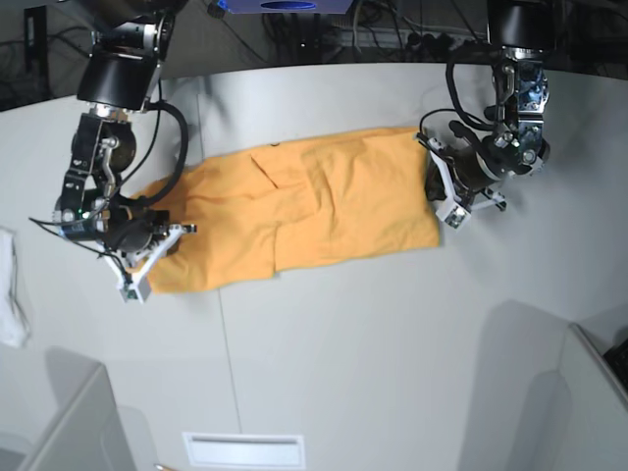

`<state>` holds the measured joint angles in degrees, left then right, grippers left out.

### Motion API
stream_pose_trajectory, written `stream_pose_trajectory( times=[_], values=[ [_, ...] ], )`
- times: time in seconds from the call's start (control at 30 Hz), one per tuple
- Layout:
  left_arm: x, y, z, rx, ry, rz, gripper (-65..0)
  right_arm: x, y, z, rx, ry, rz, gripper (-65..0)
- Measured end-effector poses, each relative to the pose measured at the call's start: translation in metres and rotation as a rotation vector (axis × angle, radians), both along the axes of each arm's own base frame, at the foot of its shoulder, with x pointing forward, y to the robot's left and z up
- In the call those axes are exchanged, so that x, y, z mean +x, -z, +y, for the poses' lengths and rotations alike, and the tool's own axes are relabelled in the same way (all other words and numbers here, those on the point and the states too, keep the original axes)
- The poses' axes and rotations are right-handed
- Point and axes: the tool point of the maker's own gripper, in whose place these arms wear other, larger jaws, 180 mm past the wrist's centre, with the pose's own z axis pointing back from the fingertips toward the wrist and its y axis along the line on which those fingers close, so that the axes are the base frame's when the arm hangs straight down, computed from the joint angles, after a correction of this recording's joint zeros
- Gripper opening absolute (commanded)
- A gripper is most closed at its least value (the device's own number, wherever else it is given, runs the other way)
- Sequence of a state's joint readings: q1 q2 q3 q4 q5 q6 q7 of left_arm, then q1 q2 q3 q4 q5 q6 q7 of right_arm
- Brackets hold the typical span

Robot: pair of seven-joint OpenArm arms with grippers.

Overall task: Fold the T-shirt properly
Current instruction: 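Grasp the strip's other end with the right gripper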

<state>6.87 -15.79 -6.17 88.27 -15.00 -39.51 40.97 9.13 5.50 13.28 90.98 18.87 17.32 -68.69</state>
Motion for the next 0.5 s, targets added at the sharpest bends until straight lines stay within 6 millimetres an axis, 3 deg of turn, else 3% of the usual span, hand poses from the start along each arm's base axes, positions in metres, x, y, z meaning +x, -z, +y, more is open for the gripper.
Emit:
stream_pose_trajectory(
  times=[0.2,0.5],
  values=[
    [-0.001,0.000,0.003,0.006,-0.002,0.002,-65.0,-0.003,-0.019,0.051,-0.043,-0.184,-0.063,-65.0],
    [-0.009,0.002,0.008,0.002,-0.006,0.008,-65.0,-0.006,-0.055,0.106,0.013,-0.205,-0.163,-65.0]
  ],
)
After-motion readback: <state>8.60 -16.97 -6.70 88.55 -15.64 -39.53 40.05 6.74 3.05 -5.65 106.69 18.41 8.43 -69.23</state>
